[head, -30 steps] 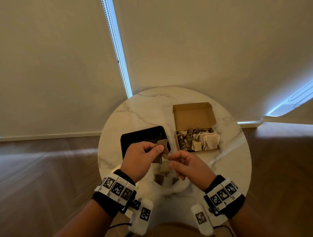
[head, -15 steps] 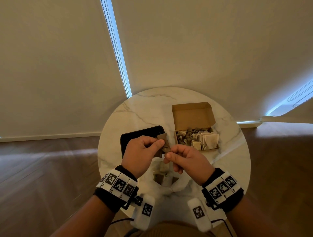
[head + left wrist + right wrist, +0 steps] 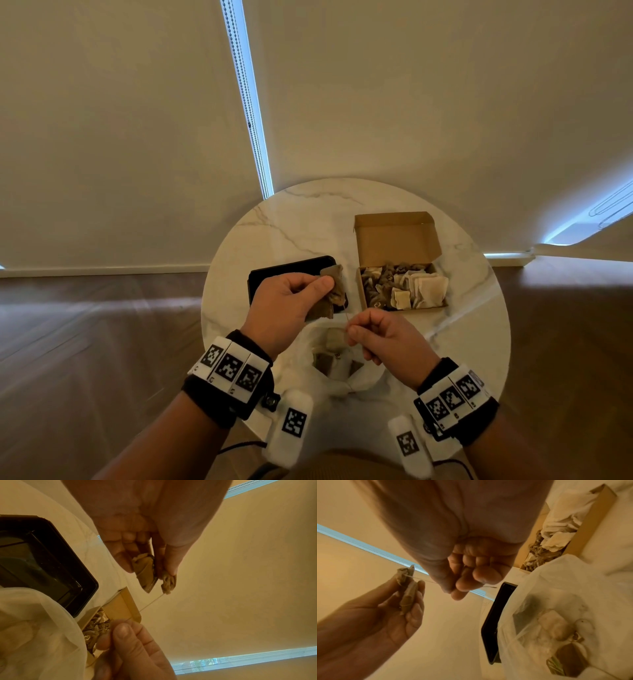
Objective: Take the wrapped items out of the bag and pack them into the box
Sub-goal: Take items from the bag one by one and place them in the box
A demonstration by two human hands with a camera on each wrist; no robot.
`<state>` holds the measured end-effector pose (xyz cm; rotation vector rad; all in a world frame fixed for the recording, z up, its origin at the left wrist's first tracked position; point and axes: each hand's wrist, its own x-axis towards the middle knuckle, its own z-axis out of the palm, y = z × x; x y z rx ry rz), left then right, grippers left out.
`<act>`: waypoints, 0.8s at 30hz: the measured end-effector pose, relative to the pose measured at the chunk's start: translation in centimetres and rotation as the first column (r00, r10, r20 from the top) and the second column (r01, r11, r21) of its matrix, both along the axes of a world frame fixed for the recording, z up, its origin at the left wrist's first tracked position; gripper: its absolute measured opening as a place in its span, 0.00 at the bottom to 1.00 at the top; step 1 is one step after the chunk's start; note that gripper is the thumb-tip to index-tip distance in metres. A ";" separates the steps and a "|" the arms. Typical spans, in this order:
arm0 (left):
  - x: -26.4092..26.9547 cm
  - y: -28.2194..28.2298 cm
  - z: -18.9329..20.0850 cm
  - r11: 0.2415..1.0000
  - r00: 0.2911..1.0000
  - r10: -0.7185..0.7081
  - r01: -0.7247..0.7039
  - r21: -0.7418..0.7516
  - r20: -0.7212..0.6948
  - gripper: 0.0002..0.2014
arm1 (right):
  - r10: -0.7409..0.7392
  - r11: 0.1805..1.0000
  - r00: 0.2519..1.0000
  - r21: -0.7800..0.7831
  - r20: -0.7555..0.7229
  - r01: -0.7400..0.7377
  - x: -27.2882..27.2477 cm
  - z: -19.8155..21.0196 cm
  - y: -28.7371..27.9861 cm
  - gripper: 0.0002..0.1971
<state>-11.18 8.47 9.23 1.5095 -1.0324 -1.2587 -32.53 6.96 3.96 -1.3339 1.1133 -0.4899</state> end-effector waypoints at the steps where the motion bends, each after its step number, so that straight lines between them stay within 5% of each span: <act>1: 0.0 0.0 0.0 0.999 0.998 -0.049 0.049 0.006 0.026 0.08 | -0.017 1.000 1.000 0.002 -0.021 0.017 0.1 -0.1 0.0 0.03; 7: -0.5 0.7 -1.4 0.952 0.941 -0.302 0.287 0.111 0.155 0.06 | -0.173 0.984 0.985 0.044 0.012 0.172 0.6 0.7 -1.3 0.06; 15: -0.8 0.4 -2.2 0.963 0.936 -0.260 0.235 0.128 0.236 0.04 | -0.187 0.979 0.969 0.114 0.164 0.170 0.8 2.4 -1.2 0.11; 19: -0.7 0.7 -2.3 0.968 0.935 -0.249 0.228 0.107 0.251 0.04 | -0.080 0.996 0.993 -0.020 0.090 0.082 0.8 2.4 -0.7 0.10; 24: -1.1 0.8 -2.5 0.983 0.956 -0.178 0.160 0.093 0.233 0.06 | -0.155 0.985 0.986 -0.071 0.067 0.160 0.6 2.0 -0.7 0.11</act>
